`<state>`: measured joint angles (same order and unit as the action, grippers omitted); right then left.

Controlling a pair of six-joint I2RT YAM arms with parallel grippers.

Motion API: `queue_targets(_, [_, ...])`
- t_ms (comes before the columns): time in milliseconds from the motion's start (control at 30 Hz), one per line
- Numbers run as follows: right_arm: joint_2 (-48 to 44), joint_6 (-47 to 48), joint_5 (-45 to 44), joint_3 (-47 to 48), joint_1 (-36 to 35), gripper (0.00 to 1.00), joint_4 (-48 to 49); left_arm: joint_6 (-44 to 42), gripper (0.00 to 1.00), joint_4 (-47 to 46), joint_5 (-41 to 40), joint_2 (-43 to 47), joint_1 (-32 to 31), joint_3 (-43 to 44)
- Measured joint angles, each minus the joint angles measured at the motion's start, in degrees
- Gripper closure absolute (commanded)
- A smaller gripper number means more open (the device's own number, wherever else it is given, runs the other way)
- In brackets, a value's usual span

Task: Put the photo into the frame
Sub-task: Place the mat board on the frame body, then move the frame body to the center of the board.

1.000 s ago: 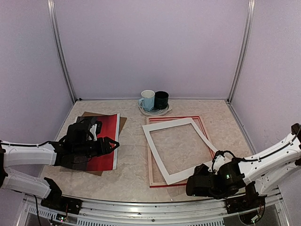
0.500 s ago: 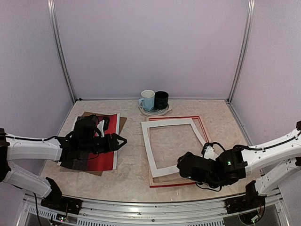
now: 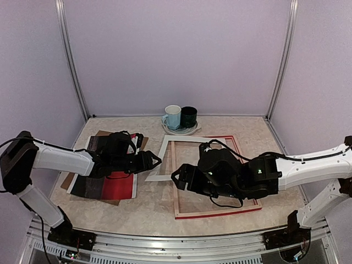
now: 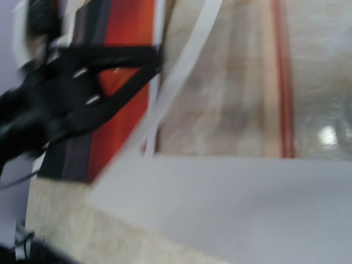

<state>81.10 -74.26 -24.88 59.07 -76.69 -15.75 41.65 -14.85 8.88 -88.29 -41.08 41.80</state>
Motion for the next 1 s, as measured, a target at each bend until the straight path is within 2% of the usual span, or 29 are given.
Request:
queue_targets(267, [4.5,11.4,10.4,4.6,0.7,0.08,0.0,0.4,0.36,-0.8,0.5,-4.0,-0.1,0.7])
queue_targets(500, [5.6,17.6,20.4,6.7,0.7,0.06,-1.1,1.0,0.36,-1.7,0.9,-4.2,-0.6,0.7])
queue_targets(667, [4.3,20.2,22.2,6.9,1.6,0.05,-5.3,1.2,0.36,-1.9,0.7,-4.2,-0.8,0.7])
queue_targets(800, [0.2,21.6,22.3,6.1,7.8,0.05,-7.7,1.2,0.36,-2.2,0.6,-4.9,-0.8,0.7])
queue_targets(1000, [-5.6,24.8,23.1,0.3,21.8,0.05,-8.5,0.7,0.36,-2.1,-0.3,-7.3,-0.8,0.9])
